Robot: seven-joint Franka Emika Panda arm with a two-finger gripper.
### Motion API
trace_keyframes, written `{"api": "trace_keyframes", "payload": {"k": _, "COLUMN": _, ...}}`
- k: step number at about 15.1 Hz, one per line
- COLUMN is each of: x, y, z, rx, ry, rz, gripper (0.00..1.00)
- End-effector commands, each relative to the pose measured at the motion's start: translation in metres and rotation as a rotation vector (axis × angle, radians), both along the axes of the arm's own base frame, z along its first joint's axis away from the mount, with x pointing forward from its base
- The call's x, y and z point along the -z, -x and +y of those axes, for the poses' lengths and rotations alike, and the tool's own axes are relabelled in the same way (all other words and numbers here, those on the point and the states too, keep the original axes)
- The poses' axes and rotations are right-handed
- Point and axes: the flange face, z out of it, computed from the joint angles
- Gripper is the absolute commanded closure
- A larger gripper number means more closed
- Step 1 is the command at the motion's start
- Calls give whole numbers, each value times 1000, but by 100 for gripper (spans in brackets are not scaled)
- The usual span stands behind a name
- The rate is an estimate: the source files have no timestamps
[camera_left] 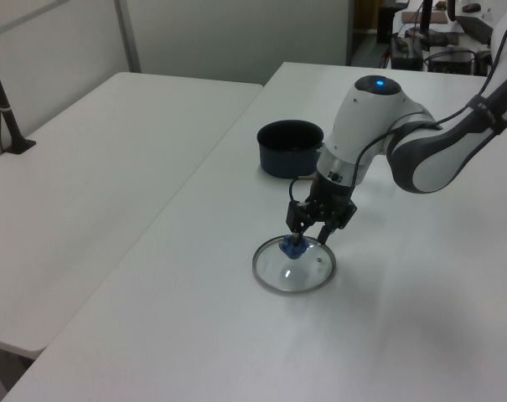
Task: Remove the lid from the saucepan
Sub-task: 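Carry the lid away from the saucepan and lower it onto the table, then open the gripper to release the lid knob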
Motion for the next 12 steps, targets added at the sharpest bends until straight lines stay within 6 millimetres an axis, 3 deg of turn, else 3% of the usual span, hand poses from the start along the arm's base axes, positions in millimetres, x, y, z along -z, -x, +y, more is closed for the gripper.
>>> {"api": "trace_keyframes", "payload": {"k": 1, "x": -7, "y": 8, "z": -2, "rx": 10, "ry": -11, "rz": -14, "gripper": 35}}
{"api": "trace_keyframes", "payload": {"k": 5, "x": -17, "y": 2, "z": -2, "rx": 14, "ry": -17, "rz": -28, "gripper": 30}}
{"api": "trace_keyframes", "payload": {"k": 6, "x": -17, "y": 2, "z": -4, "rx": 11, "ry": -8, "rz": -19, "gripper": 23}}
{"api": "trace_keyframes", "payload": {"k": 8, "x": -44, "y": 6, "z": -13, "rx": -21, "ry": 39, "rz": 28, "gripper": 0}}
{"api": "trace_keyframes", "payload": {"k": 12, "x": -93, "y": 11, "z": -43, "rx": -132, "ry": 126, "rz": 151, "gripper": 0}}
